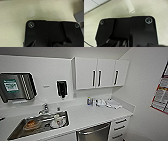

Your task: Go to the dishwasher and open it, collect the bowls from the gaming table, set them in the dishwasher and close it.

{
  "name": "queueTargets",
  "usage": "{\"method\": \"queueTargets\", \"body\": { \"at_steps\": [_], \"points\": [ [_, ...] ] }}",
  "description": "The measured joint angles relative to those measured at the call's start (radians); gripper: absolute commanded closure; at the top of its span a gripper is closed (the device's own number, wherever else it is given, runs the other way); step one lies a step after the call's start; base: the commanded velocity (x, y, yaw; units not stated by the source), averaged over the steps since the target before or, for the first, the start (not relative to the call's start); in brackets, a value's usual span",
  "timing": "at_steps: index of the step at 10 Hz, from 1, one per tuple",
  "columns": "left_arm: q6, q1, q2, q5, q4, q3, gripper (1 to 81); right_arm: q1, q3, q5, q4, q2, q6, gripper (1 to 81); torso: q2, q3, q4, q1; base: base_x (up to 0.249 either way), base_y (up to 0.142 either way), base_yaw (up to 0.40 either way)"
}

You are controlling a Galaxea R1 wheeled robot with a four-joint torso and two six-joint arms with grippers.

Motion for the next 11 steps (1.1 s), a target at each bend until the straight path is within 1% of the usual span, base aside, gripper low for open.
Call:
{"method": "queueTargets", "body": {
  "at_steps": [7, 11],
  "points": [
    [0.0, -0.001, 0.0, -0.001, 0.001, 0.0, 1.0, 0.0, 0.0, 0.0, 0.0, 0.0, 0.0, 1.0, 0.0, 0.0, 0.0, 0.0, 0.0, 0.0, 0.0],
    [0.0, -0.001, 0.0, -0.001, 0.001, 0.0, 1.0, 0.0, 0.0, 0.0, 0.0, 0.0, 0.0, 1.0, 0.0, 0.0, 0.0, 0.0, 0.0, 0.0, 0.166]
  ]
}}
